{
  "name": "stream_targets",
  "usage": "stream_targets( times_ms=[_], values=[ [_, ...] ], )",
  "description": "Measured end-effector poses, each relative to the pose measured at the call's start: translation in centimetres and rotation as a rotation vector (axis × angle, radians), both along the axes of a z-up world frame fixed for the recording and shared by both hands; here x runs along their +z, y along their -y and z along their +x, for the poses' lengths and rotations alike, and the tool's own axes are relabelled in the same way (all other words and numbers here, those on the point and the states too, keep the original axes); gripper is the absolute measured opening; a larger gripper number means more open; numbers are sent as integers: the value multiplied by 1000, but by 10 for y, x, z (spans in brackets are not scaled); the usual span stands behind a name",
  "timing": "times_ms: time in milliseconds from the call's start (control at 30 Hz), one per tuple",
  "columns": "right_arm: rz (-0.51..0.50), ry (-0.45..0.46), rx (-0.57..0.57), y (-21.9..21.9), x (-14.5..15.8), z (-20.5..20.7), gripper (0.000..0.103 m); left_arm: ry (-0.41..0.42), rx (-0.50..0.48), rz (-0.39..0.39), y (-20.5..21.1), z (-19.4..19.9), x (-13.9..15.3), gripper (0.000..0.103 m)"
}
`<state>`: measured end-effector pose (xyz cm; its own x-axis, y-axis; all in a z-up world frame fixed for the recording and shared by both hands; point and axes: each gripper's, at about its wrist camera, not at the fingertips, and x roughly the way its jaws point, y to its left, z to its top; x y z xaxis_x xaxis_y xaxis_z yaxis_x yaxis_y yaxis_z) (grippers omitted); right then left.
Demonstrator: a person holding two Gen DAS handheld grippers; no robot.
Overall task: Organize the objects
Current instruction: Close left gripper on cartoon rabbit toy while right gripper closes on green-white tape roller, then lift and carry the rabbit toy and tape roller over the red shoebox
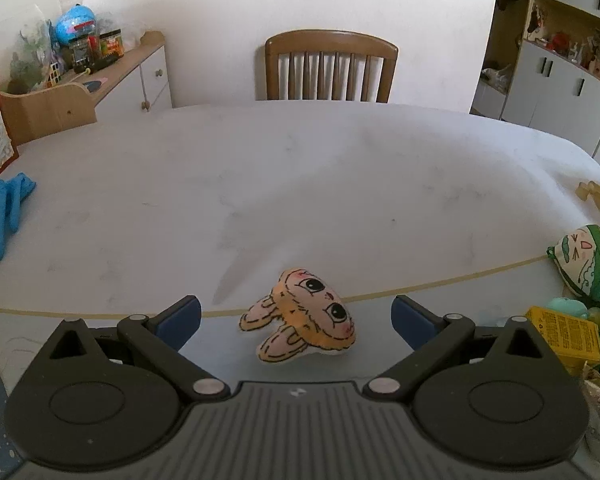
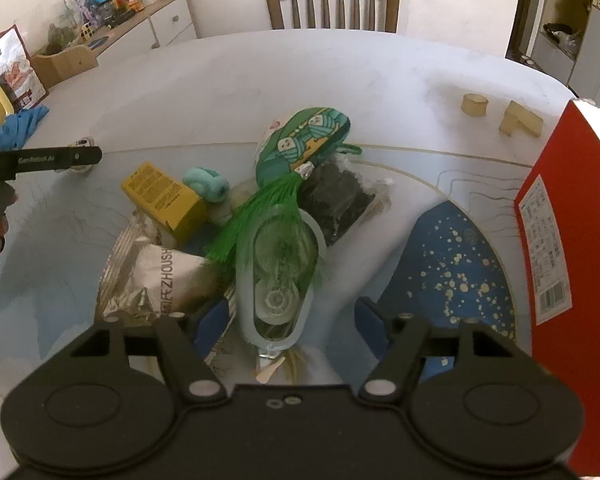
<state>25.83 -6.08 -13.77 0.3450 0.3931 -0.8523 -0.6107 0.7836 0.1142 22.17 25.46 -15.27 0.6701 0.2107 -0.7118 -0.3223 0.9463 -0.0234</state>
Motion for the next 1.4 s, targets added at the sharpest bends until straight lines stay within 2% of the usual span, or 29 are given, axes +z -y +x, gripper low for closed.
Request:
stream_targets(
  times_ms=[133, 267, 333, 367, 400, 633, 767, 967, 1167, 1400],
  values=[
    [9, -9, 5, -1, -2, 0, 57, -1, -10, 3, 2, 0, -2, 92],
    [29, -20, 3, 0, -2, 1, 56, -6, -1, -5, 1, 1, -2, 72],
    [44, -29, -6, 1, -2, 3, 50, -6, 4, -5, 0, 0, -1, 63],
    [52, -36, -7, 2, -1, 3, 44, -9, 5, -4, 0, 1, 0, 58],
    [59, -43, -7, 2, -1, 3, 40, -12, 5, -5, 0, 1, 0, 58],
    [54, -28, -2, 9, 2, -2, 39, -38, 1, 0, 4, -3, 4, 54],
    [35, -59, 1, 19, 2, -9, 39, -37, 1, -5, 11, -12, 9, 54],
    [57, -72, 0, 38, 8, -21, 39, -24, 1, -6, 27, -26, 19, 54],
    [93, -42, 35, 49, 26, -33, 38, 3, -3, -48, 50, -39, 42, 54],
    [103, -4, 73, 64, 35, -41, 38, 43, -64, -79, 94, -55, 68, 54]
  ],
)
